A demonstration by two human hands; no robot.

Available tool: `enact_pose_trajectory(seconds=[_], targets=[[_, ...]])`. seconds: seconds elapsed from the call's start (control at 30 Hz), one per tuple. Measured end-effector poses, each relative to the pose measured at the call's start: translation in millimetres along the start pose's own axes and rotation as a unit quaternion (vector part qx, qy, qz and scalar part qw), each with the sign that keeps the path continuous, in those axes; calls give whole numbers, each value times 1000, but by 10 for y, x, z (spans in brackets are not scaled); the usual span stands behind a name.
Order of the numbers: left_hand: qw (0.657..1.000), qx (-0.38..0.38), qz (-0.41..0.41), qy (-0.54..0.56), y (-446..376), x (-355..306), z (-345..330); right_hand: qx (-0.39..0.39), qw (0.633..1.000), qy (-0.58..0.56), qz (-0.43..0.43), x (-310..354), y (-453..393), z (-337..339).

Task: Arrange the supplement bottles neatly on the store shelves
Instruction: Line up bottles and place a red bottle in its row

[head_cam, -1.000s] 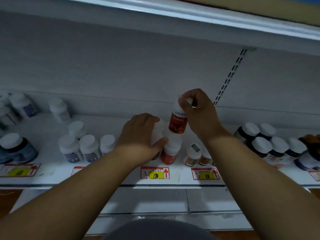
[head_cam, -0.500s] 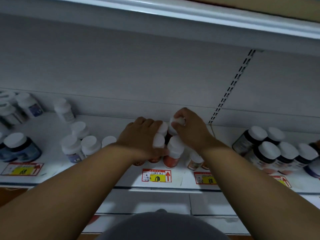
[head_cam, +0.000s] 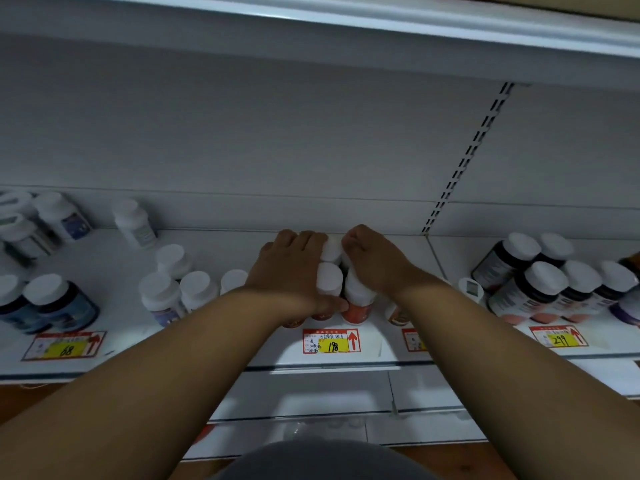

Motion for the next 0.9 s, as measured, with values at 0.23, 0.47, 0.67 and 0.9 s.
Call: enact_pose_trajectory(seconds=[0.23, 0.47, 0.67, 0.9], targets=[[999, -24, -4, -30, -105, -21, -48, 8, 1000, -7, 17, 18, 37, -17], [999, 21, -37, -6, -107, 40, -12, 3, 1000, -18, 0, 22, 47, 7], [991, 119, -60, -6, -40, 146, 86, 18, 995, 67, 68, 75, 13, 46], [987, 113, -83, -76, 26, 195, 11, 40, 979, 126, 157, 275, 32, -78]])
Point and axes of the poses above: each hand's wrist, its own y-axis away from the middle knuckle, its own z-axis out of the back of the hand, x = y × z, the point moved 4 cm from there along -y, towards the middle knuckle, and after that the axes turned 6 degrees about -x, right-handed, at the moved point
